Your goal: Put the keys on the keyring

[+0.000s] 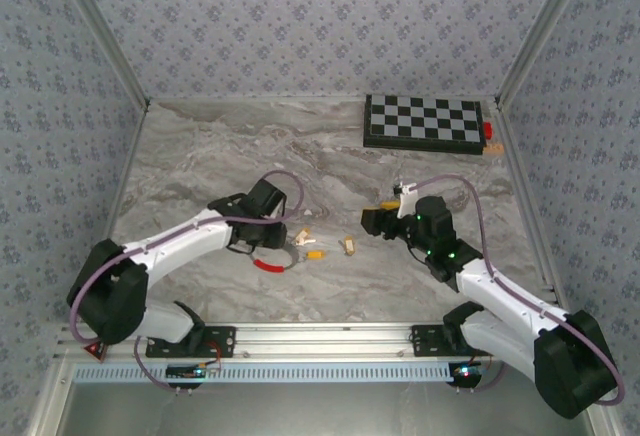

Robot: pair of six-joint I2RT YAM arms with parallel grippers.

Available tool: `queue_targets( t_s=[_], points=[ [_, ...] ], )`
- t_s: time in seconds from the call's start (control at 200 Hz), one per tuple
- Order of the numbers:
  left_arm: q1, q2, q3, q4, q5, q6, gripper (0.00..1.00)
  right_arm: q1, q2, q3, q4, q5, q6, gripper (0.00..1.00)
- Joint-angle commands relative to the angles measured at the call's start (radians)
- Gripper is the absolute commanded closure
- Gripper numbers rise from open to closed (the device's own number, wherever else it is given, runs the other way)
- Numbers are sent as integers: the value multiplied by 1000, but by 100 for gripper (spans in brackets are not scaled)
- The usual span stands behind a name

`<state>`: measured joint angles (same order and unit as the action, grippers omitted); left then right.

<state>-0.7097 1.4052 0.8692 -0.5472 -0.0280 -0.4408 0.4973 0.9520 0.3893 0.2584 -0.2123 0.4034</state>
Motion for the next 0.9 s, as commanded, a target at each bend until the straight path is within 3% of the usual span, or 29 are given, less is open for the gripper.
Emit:
queue_targets(
  t_s=[0.0,0.51,0.895],
  points=[
    [-12,61,58,1,5,75,68,8,6,2,20,9,0,31],
    [-64,284,178,-46,-125,160,69,19,-15,4,12,8,-3,31],
    [-82,264,173,-31,-111,181,66,25,-16,5,10,14,-6,31]
  ],
)
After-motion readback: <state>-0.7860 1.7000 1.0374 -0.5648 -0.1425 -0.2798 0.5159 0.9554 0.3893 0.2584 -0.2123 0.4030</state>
